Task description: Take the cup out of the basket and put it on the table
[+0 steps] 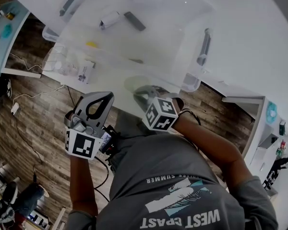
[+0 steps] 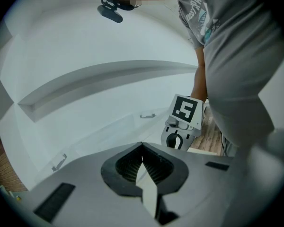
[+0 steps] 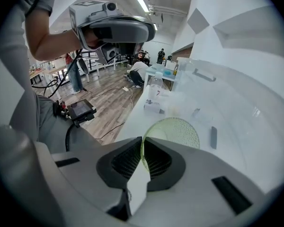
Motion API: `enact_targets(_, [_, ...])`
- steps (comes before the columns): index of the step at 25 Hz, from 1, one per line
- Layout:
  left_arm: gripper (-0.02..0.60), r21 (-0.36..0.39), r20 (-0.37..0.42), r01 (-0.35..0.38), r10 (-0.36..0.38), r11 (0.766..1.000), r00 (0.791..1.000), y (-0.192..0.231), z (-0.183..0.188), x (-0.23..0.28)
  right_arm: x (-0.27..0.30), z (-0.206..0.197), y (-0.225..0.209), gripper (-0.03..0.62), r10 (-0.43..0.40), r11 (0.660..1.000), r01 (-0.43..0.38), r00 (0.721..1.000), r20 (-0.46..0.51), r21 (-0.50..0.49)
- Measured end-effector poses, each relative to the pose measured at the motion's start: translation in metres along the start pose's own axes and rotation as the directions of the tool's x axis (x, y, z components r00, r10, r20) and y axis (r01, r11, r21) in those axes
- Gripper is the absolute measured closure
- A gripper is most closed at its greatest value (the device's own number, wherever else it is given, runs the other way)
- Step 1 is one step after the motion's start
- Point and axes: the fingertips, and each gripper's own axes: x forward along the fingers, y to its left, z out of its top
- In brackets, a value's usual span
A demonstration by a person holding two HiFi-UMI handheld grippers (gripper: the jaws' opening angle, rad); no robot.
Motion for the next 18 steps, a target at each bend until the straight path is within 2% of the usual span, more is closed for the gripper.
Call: enact_targets(18, [0.572, -0.064, -0.031, 0.035, -0.037, 0.997, 0.999, -0.007, -0.028, 0.013, 0.032, -0.036, 0.006, 0.566, 0.065, 0.997, -0.062, 0.994, -0.088, 0.04])
